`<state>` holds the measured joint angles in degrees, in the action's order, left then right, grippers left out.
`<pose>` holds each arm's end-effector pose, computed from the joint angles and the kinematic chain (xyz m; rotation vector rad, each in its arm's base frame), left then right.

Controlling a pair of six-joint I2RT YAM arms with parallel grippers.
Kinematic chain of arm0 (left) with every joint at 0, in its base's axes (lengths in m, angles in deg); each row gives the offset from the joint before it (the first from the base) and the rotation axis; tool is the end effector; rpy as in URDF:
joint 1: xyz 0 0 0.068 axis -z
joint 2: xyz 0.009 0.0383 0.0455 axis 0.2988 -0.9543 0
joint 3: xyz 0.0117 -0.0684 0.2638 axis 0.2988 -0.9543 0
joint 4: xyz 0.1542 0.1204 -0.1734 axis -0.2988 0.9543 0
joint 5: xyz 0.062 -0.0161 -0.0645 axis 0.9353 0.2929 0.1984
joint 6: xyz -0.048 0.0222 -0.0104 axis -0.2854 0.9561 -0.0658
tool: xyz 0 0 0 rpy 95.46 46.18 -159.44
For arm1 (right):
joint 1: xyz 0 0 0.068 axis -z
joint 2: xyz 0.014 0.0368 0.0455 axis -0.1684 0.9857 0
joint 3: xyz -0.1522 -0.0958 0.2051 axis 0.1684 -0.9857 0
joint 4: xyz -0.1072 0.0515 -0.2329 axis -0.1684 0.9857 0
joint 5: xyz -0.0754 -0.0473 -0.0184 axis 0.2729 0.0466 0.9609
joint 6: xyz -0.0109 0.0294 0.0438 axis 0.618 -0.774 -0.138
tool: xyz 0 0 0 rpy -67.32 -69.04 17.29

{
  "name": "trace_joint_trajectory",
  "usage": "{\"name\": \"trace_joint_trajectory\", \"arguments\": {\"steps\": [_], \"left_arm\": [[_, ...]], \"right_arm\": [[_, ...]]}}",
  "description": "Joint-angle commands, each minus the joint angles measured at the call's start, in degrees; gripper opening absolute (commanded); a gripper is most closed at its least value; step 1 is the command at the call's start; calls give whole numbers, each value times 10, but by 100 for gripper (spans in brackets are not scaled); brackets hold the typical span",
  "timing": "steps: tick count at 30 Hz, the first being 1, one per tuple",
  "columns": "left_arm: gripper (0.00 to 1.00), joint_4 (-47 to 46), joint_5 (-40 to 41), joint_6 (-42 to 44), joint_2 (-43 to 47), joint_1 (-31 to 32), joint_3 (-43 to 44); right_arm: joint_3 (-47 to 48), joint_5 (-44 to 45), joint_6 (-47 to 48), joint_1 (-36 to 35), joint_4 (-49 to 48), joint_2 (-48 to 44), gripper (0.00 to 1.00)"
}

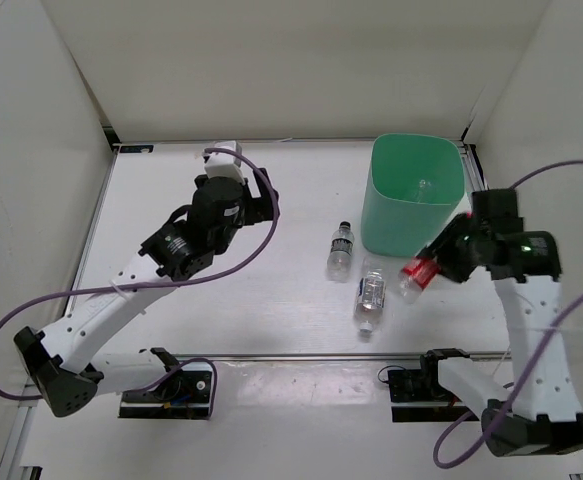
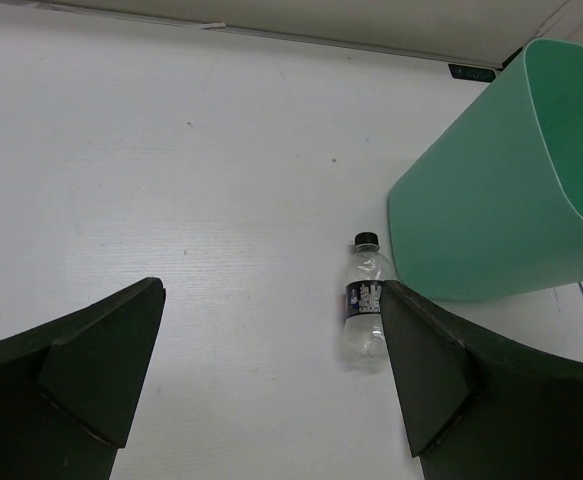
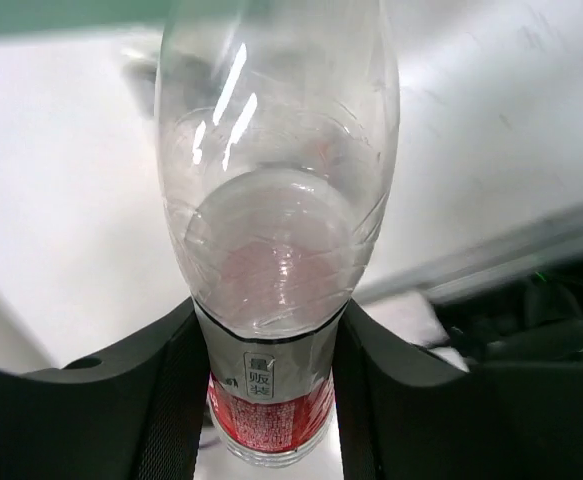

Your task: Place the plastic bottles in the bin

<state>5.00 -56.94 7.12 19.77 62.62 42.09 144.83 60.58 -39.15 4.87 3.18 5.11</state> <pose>0.1947 -0.1717 0.3995 -0.0423 1.9156 -0.3658 0.1523 0.0126 0.3532 0.9007 2.4818 0.2907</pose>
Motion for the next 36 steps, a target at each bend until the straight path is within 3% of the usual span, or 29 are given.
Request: {"name": "trace_joint_trajectory", "arguments": {"steps": [1,4,8,13,17,19,20,22,26,30,34,36], "left_arm": [[100,11,17,-8,36,-4,-16],[100,16,17,-13,42,-9,-27],[100,27,7,-25,55,-9,-41],[100,34,-42,-20,50,-9,-51],[100,39,-57,-8,32,-9,-45],[100,45,-62,-8,32,-9,-40],[100,45,-69,-8,27,-9,-40],[100,50,-69,-2,27,-9,-40],[100,50,-74,3,20,-9,-34],[100,50,-87,3,-15,-9,-17],[100,50,-93,3,-47,-9,-5],[100,50,-93,3,-65,-15,3]], "right_arm": [[171,-20,-2,3,89,-3,24],[334,33,-2,3,62,51,27],[419,146,49,3,-31,131,30],[395,166,86,3,-162,209,30],[359,171,86,3,-200,255,33],[340,171,86,3,-224,270,45],[340,165,86,3,-230,270,58],[340,165,80,3,-230,276,100],[346,180,66,-2,-204,232,100],[293,161,66,-19,-204,159,100],[159,95,66,-56,-219,64,100],[38,88,60,-100,-240,-3,100]]}}
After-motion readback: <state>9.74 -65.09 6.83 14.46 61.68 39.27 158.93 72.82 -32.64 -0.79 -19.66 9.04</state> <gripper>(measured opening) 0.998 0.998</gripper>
